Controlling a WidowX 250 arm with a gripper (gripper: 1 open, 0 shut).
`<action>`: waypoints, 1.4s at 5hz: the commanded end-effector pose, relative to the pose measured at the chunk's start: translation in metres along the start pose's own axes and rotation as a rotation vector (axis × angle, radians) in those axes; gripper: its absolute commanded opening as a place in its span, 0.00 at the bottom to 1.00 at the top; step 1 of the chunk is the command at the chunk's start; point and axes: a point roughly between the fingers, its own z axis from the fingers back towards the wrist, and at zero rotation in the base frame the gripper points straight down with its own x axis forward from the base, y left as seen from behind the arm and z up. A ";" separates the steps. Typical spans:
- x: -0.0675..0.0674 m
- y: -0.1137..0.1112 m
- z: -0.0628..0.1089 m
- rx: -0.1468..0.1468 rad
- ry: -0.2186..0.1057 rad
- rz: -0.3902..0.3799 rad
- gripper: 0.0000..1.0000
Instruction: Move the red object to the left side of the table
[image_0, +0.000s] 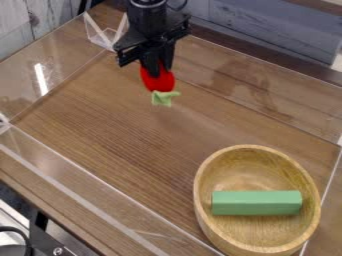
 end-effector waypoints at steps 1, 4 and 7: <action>0.033 -0.001 0.005 -0.023 -0.040 0.077 0.00; 0.090 0.011 -0.022 0.033 -0.032 0.244 0.00; 0.106 0.015 -0.023 0.107 0.113 0.436 0.00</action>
